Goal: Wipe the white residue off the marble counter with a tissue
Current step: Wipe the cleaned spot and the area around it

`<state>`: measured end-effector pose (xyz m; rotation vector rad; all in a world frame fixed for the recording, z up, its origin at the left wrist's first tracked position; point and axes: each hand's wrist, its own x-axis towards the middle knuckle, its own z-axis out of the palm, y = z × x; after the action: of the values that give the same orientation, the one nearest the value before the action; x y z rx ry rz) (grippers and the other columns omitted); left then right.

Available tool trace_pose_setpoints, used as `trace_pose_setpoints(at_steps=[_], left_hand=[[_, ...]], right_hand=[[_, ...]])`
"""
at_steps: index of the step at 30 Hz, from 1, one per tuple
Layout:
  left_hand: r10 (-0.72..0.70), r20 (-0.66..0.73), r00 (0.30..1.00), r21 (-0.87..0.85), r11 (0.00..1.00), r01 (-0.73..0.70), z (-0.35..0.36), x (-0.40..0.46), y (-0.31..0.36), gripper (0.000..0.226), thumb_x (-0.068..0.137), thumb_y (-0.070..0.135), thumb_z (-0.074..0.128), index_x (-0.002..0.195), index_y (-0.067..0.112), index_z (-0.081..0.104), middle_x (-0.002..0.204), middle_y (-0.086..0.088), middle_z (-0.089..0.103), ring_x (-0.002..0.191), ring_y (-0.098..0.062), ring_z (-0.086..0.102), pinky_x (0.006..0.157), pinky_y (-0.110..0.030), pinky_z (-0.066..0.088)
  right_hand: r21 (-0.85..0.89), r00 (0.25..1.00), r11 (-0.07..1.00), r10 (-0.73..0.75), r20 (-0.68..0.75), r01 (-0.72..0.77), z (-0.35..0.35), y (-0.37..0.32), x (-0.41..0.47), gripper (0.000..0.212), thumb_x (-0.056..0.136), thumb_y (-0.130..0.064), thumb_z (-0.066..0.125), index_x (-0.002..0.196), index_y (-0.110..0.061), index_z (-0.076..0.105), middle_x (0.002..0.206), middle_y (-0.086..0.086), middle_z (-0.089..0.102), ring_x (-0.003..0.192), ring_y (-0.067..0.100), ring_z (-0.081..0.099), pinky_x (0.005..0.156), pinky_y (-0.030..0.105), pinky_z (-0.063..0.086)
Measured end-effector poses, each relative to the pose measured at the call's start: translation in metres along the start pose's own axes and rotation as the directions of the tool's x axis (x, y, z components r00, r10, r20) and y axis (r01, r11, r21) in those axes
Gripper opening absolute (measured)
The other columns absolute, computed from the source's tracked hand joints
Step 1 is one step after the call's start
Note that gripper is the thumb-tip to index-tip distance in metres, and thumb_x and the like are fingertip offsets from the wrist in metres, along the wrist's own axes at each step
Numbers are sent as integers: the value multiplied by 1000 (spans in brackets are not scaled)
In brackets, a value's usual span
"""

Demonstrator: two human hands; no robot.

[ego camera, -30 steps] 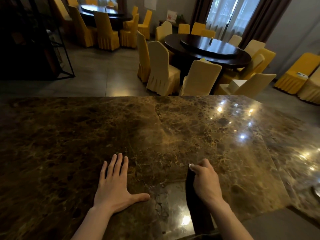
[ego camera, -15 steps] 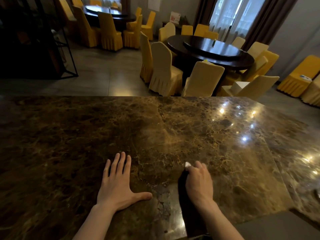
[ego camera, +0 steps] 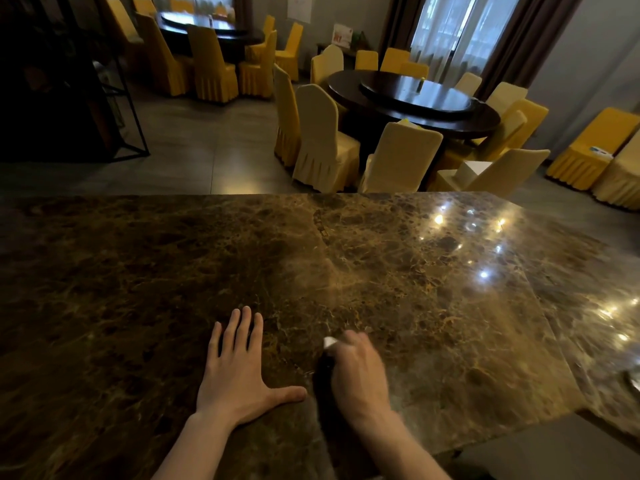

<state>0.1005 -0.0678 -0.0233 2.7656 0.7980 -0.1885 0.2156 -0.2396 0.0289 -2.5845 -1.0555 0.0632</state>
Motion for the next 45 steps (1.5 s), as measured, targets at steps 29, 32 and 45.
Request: trace_pose_setpoints(at_steps=[29,32,45], left_hand=[[-2,-45,999,-42,999,0,1,0,0,159,41,121,19,158,23,-27,168,0,-36,152,-18,-39,131,-53,-15],[-8,-44,999,-41,999,6,0,0,1,160,42,121,18,159,22,-25,168,0,-34,153,-19,-37,131,-53,-15],[11,-8,1000,-2,1000,-11,-2,0,0,162,37,120,3,161,19,-26,169,-4,-35,153,-20,-38,132,-53,-13]], right_hand=[[-13,985,992,125,-121,-127,-2,39,-4,15,88,-12,60,79,-14,72,86,-3,58,82,15,47,69,26,44],[63,991,996,76,-111,-69,-1,33,-6,16,90,-29,65,79,-16,66,86,-5,56,83,13,46,71,22,38],[263,975,943,-220,39,202,5,-14,-11,25,89,-11,66,110,-23,71,103,-8,68,97,8,54,81,25,49]])
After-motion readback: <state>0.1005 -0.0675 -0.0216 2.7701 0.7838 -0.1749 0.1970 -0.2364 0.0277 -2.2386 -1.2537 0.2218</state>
